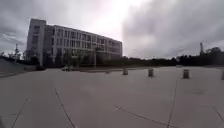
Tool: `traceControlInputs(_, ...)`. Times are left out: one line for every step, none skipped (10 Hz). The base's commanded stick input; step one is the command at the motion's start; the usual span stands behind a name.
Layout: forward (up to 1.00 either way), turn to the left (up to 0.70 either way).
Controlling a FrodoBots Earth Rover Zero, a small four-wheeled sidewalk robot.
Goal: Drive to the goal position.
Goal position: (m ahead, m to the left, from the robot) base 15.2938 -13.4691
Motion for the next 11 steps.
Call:
traceControlInputs(0.04, 0.0)
traceControlInputs(0.04, 0.0)
traceControlInputs(0.0, 0.0)
traceControlInputs(0.03, 0.0)
traceControlInputs(0.04, 0.0)
traceControlInputs(0.04, 0.0)
traceControlInputs(0.04, 0.0)
traceControlInputs(0.04, 0.0)
traceControlInputs(0.04, 0.0)
traceControlInputs(0.04, 0.0)
traceControlInputs(0.04, 0.0)
